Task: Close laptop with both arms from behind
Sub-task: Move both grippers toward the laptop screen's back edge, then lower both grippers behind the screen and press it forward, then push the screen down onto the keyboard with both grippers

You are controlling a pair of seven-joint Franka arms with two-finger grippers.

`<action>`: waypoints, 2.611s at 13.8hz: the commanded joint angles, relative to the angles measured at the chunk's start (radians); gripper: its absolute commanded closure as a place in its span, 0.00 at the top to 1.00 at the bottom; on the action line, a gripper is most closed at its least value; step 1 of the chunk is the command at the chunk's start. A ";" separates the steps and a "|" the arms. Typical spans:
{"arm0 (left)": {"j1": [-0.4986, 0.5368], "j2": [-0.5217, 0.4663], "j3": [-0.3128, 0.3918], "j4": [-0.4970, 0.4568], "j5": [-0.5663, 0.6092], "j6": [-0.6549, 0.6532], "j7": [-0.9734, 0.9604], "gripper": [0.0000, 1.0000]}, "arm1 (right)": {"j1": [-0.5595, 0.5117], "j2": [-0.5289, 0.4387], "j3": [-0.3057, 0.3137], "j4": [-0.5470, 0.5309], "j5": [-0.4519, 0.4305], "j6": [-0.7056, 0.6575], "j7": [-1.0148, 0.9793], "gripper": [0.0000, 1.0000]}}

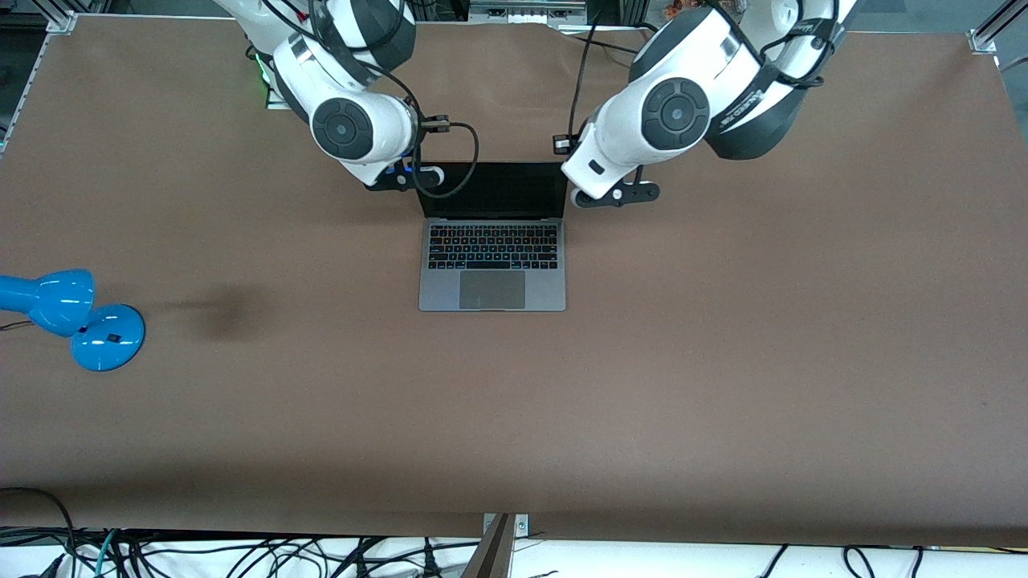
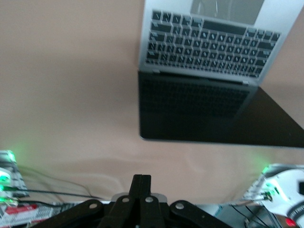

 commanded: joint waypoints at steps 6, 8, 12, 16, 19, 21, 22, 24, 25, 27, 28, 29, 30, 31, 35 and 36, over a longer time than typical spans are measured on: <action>-0.088 0.113 0.001 0.002 -0.058 0.006 -0.103 0.00 | 0.004 0.078 0.003 -0.009 0.008 0.131 0.007 0.04; -0.093 0.121 0.002 -0.010 -0.058 0.009 -0.115 0.00 | 0.002 0.078 0.001 -0.009 0.000 0.154 0.007 0.04; -0.094 0.144 0.002 -0.057 -0.048 0.104 -0.115 0.00 | -0.009 0.086 -0.013 -0.003 -0.002 0.243 -0.002 0.06; -0.094 0.184 0.013 -0.045 -0.035 0.154 -0.127 0.00 | -0.010 0.098 -0.023 0.001 -0.032 0.310 -0.004 0.07; -0.093 0.205 0.037 -0.016 -0.008 0.187 -0.129 0.00 | -0.012 0.118 -0.045 0.003 -0.037 0.365 -0.030 0.07; -0.093 0.208 0.050 0.004 -0.006 0.187 -0.126 0.00 | -0.012 0.130 -0.059 0.006 -0.037 0.387 -0.047 0.07; -0.093 0.210 0.059 0.012 -0.002 0.188 -0.126 0.00 | -0.012 0.141 -0.065 0.009 -0.038 0.399 -0.047 0.07; -0.094 0.220 0.064 0.031 0.055 0.190 -0.127 0.00 | -0.012 0.164 -0.066 0.017 -0.038 0.433 -0.067 0.07; -0.094 0.237 0.064 0.050 0.070 0.190 -0.127 0.00 | -0.012 0.173 -0.078 0.017 -0.038 0.450 -0.085 0.07; -0.094 0.274 0.071 0.090 0.075 0.190 -0.129 0.00 | -0.012 0.189 -0.094 0.018 -0.037 0.471 -0.116 0.07; -0.096 0.291 0.080 0.107 0.075 0.190 -0.127 0.00 | -0.012 0.196 -0.095 0.027 -0.038 0.474 -0.125 0.07; -0.096 0.305 0.084 0.122 0.075 0.191 -0.127 0.00 | -0.010 0.207 -0.103 0.037 -0.037 0.474 -0.130 0.07; -0.096 0.325 0.094 0.142 0.078 0.191 -0.126 0.00 | -0.009 0.218 -0.105 0.050 -0.038 0.474 -0.130 0.07; -0.098 0.342 0.100 0.160 0.104 0.191 -0.127 0.00 | -0.009 0.236 -0.106 0.064 -0.038 0.474 -0.130 0.07; -0.120 0.418 0.111 0.228 0.161 0.205 -0.141 0.00 | 0.001 0.310 -0.135 0.129 -0.109 0.474 -0.133 0.07; -0.127 0.428 0.122 0.231 0.161 0.234 -0.141 0.00 | 0.002 0.323 -0.137 0.141 -0.109 0.476 -0.133 0.07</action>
